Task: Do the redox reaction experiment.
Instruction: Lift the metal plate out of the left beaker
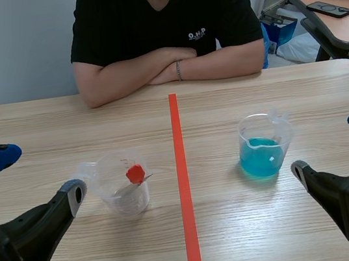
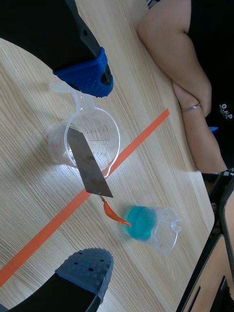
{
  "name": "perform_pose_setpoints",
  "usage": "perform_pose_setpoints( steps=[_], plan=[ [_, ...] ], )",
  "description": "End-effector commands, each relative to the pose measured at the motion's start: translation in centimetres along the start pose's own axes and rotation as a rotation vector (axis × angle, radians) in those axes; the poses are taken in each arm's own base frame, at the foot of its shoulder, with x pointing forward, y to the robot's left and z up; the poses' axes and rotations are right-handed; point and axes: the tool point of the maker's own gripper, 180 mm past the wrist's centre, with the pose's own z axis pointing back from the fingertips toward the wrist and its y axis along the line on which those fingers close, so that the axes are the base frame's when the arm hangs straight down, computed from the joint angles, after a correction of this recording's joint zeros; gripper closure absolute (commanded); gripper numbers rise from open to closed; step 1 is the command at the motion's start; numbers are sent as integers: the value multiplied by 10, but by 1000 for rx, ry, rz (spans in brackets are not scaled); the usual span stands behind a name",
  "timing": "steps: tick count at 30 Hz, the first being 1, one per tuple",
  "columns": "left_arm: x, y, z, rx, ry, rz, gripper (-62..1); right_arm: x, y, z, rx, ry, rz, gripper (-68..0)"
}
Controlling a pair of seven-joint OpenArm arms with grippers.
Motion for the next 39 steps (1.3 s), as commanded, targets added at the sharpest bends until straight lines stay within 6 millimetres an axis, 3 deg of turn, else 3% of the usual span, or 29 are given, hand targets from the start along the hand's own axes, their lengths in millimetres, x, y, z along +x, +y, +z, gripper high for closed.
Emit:
perform_pose_setpoints(
  steps=[1,18,39],
  plan=[
    [7,-2,0,-2,-26,6,-623,10,1,0,8,-30,14,-679],
    [7,-2,0,-2,-26,6,-623,24,7,1,43,-110,75,-679],
    [7,-2,0,-2,-25,6,-623,52,42,6,353,-205,200,-679]
  ],
)
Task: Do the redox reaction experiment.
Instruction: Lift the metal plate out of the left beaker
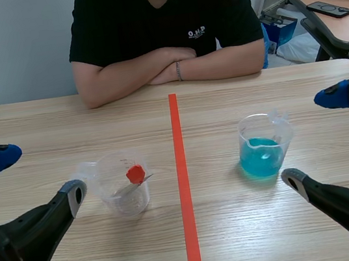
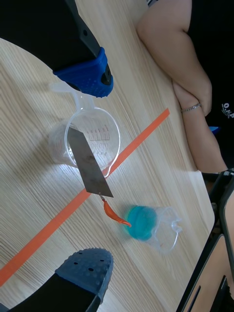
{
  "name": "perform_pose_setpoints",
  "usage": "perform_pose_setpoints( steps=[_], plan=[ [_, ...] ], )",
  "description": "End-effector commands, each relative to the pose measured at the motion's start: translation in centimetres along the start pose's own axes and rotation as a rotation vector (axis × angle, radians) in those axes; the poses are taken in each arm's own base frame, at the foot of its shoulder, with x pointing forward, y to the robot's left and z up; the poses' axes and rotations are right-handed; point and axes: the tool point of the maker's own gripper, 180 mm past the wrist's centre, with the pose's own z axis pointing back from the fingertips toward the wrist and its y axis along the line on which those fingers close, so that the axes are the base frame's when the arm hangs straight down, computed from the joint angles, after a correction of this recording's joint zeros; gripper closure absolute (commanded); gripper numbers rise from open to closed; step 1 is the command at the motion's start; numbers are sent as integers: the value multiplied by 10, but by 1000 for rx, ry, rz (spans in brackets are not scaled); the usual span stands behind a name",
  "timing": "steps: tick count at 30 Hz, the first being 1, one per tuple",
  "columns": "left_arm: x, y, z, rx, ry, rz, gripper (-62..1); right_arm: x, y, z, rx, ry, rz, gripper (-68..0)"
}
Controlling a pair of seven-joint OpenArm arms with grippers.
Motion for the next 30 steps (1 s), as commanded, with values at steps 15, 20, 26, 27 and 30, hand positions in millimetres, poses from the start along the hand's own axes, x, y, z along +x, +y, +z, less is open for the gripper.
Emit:
perform_pose_setpoints(
  steps=[15,20,26,27,30],
  plan=[
    [-32,5,20,61,138,-161,-570,26,23,-28,158,-89,74,-679],
    [-50,12,39,87,209,-207,-534,27,31,-37,194,-92,90,-679],
    [-74,20,69,129,272,-257,-460,28,37,-44,219,-90,96,-679],
    [-80,18,74,125,285,-271,-451,29,37,-45,219,-93,97,-679],
    [-97,15,90,121,328,-295,-445,30,36,-46,218,-96,98,-679]
  ],
)
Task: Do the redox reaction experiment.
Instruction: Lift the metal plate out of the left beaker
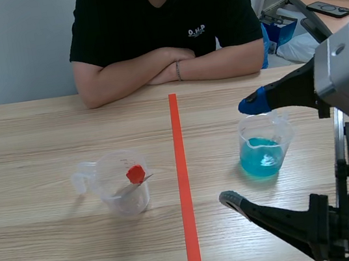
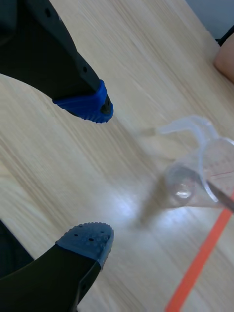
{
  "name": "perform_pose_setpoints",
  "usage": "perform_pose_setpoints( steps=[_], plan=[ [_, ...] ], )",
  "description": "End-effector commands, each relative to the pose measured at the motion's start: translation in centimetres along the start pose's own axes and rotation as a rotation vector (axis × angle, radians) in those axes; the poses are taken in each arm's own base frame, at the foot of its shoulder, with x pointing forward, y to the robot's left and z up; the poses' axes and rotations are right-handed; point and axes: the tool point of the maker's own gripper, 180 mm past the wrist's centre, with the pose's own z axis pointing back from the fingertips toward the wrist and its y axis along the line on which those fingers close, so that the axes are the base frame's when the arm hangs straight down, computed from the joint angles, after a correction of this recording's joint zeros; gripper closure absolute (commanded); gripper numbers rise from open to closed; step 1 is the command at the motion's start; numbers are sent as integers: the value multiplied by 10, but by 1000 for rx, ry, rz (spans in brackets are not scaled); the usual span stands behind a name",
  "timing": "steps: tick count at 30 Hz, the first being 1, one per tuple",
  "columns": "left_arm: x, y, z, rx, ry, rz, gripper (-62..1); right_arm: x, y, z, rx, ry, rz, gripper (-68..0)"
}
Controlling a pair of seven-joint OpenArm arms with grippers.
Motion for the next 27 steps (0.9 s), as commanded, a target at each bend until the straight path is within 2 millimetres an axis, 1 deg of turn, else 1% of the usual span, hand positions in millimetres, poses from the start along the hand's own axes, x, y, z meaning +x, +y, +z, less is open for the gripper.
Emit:
perform_pose_setpoints(
  steps=[1,5,6,9,12,14,18,20,27],
  plan=[
    [-5,-2,5,16,4,1,-445,10,-5,-1,-8,-27,17,-679],
    [-32,-11,19,3,58,-4,-444,9,-6,-1,-9,-22,21,-679],
    [-37,-13,23,-3,65,-4,-423,9,-7,-1,-9,-22,23,-679],
    [-50,-19,32,-21,95,-6,-300,8,-7,-2,-9,-16,22,-679],
    [-61,-24,41,-33,133,3,-225,8,-7,-2,-9,-16,22,-679],
    [-68,-31,48,-58,162,-7,-169,9,-7,-2,-11,-18,21,-679],
    [-72,-39,58,-79,167,6,-57,7,-7,-3,-18,-12,13,-679],
    [-71,-41,60,-83,160,11,-36,7,-5,-5,-17,-12,8,-679],
    [-70,-41,60,-85,153,14,-36,0,-1,-15,13,-6,-9,-679]
  ],
)
